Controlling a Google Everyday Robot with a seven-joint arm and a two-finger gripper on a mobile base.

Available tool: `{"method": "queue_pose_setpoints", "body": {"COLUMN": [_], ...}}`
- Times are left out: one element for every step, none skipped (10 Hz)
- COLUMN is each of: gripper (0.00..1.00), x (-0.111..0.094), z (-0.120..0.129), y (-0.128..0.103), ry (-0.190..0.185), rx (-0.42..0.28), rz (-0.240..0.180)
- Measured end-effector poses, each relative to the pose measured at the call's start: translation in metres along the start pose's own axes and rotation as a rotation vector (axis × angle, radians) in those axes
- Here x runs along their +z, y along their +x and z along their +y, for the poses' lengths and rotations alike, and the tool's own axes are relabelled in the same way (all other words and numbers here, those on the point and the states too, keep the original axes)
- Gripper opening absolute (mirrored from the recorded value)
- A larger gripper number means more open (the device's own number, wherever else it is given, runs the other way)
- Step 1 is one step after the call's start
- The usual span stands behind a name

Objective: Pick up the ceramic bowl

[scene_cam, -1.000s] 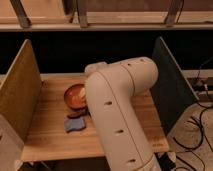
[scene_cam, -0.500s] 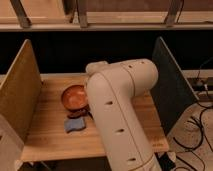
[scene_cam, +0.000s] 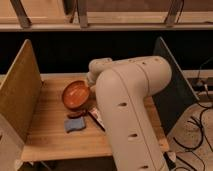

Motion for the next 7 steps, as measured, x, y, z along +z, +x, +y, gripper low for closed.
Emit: {"method": "queue_pose_setpoints", "body": {"gripper": [0.0, 0.0, 0.0, 0.0, 0.0, 0.0, 0.0], "x": [-0.013, -0.03, -0.053, -0.069, -0.089, -0.107, -0.121], "z": [-0.001, -0.001, -0.001, -0.002, -0.002, -0.004, -0.008], "y": [-0.005, -0.009, -0.011, -0.012, -0.011, -0.008, -0.004], "ry": [0.006, 0.011, 0.018, 0.026, 0.041, 0.059, 0.076], "rx": [0.0, 0.003, 0.008, 0.009, 0.009, 0.01, 0.018], "rz": [-0.041, -0.09, -0.147, -0.184, -0.228, -0.263, -0.286]}}
